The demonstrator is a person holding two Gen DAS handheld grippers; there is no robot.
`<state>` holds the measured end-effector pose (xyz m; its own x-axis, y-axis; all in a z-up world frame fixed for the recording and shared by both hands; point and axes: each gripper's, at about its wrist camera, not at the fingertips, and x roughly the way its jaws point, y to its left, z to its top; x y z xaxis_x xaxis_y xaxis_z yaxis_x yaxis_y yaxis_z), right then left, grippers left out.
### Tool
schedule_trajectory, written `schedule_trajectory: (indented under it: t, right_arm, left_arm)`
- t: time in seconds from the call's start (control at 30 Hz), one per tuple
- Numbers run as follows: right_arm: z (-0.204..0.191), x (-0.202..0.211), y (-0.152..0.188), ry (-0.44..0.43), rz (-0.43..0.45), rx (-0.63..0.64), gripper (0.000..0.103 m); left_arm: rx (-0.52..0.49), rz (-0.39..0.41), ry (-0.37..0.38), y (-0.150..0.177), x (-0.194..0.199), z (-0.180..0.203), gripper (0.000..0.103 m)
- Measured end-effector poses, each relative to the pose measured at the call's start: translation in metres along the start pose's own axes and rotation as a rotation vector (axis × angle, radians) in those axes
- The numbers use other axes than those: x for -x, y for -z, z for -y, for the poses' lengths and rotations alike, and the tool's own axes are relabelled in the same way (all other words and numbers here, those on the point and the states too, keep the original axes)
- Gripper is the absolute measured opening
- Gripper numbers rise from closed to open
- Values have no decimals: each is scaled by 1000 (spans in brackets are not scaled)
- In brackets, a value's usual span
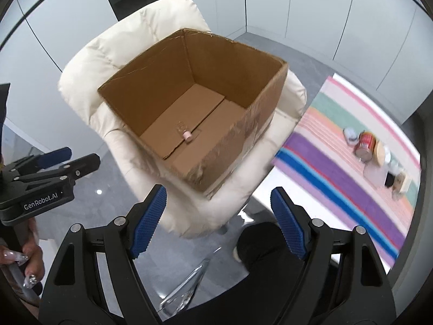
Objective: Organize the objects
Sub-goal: 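Withdraw both open tools from the box toward the table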
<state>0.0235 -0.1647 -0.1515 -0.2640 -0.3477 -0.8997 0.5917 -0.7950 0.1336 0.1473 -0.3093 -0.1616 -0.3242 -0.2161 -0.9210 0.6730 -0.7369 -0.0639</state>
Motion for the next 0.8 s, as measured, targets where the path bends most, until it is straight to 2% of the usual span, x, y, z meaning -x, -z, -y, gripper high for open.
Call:
schedule_trajectory:
  t: [0.23, 0.5, 0.8]
  right_arm:
    - [10, 26, 30, 29, 25, -19, 82]
    - [11, 44, 61, 52, 32, -13, 82]
    - [18, 46, 80, 50, 29, -26, 82]
  left_arm:
    - [-41, 18, -39, 29, 19, 11, 75]
    - [-50, 19, -29, 51, 26, 19, 78]
    - [-46, 30, -30, 65, 31, 26, 81]
